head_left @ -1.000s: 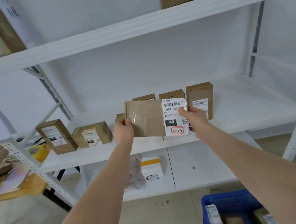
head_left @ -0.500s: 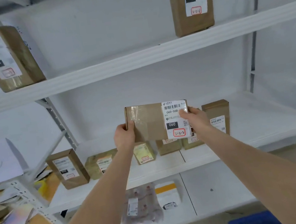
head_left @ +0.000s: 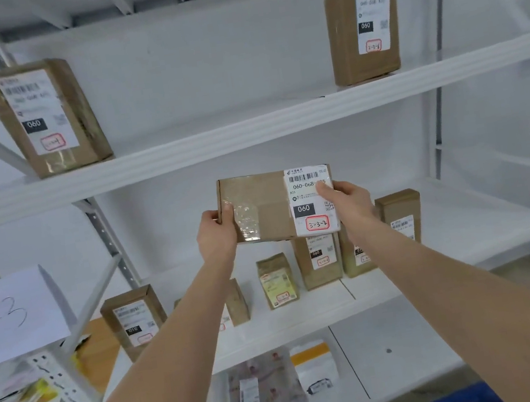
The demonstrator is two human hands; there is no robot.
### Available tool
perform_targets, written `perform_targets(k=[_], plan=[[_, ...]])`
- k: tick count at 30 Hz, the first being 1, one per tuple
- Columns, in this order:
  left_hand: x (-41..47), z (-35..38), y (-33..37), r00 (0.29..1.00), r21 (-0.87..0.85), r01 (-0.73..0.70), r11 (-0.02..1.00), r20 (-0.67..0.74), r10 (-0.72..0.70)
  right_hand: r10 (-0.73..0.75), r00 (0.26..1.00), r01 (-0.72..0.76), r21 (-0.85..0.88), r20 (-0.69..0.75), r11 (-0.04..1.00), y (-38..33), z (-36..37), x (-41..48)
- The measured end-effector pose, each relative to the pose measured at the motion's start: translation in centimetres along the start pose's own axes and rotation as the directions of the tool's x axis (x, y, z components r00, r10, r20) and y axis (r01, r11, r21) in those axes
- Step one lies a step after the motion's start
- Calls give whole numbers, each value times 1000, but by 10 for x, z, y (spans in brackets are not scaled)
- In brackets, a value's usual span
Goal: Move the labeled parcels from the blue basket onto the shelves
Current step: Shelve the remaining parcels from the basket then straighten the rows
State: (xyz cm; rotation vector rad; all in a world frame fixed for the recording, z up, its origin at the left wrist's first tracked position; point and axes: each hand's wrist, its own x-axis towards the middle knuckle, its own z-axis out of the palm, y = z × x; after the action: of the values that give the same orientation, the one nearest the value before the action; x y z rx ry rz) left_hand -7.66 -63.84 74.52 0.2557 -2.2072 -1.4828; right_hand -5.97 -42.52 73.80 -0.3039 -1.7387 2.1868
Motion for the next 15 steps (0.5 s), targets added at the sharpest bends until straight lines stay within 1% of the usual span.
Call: perform_targets(k=[5, 8, 12, 15], plan=[[-6, -18, 13, 999, -4, -43, 999, -27, 42, -32, 999, 31, 36, 32, 999, -14, 3, -12], [-14, -26, 14, 999, -13, -50, 999, -17, 49, -68, 996, 67, 21, 53, 998, -19, 1, -21], [-24, -37, 4, 1000, -28, -13, 1000, -16, 13, -64, 995, 65, -13, 81, 998, -16, 4, -36], [-31, -42, -11, 1000, -6, 19, 1000, -9, -19, -25, 996, 29, -48, 89, 998, -1, 10, -43]])
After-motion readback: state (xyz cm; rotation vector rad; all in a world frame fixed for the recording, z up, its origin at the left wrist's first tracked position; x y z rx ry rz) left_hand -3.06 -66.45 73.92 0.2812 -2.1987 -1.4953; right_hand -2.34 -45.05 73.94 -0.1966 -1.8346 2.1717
